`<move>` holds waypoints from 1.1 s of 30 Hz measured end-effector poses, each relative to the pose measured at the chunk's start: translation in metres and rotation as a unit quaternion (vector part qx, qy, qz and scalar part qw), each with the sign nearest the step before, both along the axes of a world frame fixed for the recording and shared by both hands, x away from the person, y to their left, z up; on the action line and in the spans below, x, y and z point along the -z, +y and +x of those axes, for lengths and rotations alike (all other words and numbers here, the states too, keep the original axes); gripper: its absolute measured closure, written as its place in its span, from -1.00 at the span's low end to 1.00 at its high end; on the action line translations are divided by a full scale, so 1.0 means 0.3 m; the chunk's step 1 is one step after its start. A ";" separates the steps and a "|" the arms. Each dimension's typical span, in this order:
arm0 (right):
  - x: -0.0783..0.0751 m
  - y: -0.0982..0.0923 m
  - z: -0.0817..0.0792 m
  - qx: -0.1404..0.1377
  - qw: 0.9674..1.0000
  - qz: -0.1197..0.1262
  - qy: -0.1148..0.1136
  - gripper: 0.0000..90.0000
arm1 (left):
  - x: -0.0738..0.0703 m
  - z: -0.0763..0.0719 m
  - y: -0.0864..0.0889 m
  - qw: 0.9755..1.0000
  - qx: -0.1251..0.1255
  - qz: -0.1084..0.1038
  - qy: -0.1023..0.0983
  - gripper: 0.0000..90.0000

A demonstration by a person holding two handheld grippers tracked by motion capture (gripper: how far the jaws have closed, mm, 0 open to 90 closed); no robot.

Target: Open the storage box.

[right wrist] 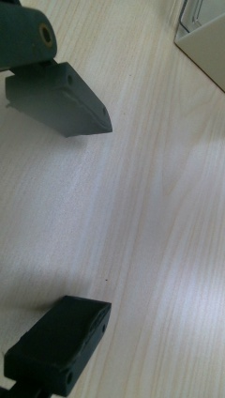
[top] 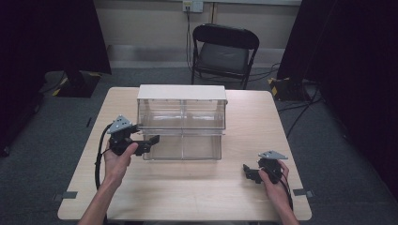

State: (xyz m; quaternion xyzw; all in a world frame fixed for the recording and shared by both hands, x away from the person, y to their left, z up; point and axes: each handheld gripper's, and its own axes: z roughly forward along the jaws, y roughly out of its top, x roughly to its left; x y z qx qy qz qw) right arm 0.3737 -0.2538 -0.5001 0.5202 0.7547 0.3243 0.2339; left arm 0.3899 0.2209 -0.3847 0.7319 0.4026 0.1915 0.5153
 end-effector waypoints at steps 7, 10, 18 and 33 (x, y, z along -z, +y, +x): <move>0.000 0.000 0.000 0.000 1.000 0.000 0.000 -0.74 | 0.000 0.000 0.000 1.000 0.000 0.000 0.000 -0.71; 0.000 0.000 0.000 0.000 1.000 0.000 0.000 -0.74 | 0.000 0.000 0.000 1.000 0.000 0.000 0.000 -0.71; 0.000 0.000 0.000 0.000 1.000 0.000 0.000 -0.74 | 0.000 0.000 0.000 1.000 0.001 0.000 -0.001 -0.71; 0.000 0.000 0.000 0.000 1.000 0.000 0.000 -0.74 | 0.000 -0.001 -0.001 1.000 0.001 0.003 -0.006 -0.71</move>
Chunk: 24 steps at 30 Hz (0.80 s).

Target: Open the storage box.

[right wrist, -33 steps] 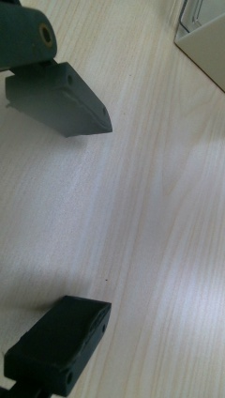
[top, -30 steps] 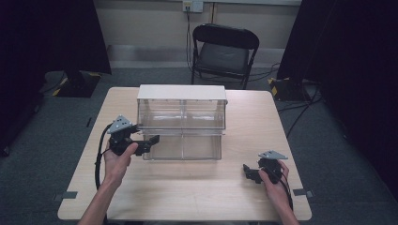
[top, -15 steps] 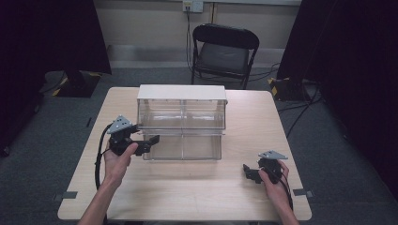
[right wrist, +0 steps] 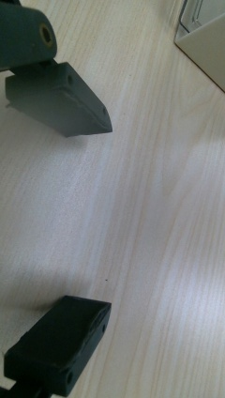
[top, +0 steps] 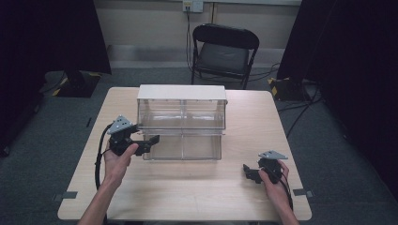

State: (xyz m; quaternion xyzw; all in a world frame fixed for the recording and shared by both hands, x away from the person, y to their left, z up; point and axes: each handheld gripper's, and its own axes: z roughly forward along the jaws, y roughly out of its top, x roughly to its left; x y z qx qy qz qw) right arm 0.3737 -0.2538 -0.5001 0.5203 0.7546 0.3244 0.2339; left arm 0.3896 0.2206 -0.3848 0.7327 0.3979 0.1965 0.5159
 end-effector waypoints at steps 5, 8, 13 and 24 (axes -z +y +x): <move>0.000 0.000 0.000 0.000 1.000 0.000 0.000 -0.74 | 0.000 0.000 0.000 1.000 0.000 0.000 0.000 -0.71; 0.000 0.000 0.000 0.000 1.000 0.000 0.000 -0.74 | 0.000 0.000 -0.001 1.000 -0.001 0.000 0.001 -0.71; 0.000 0.000 0.000 0.000 1.000 0.000 0.000 -0.74 | 0.000 0.000 -0.001 1.000 -0.002 0.000 0.001 -0.71; 0.000 0.000 0.000 0.000 1.000 0.000 0.000 -0.74 | 0.000 -0.001 -0.002 1.000 -0.003 0.000 0.000 -0.71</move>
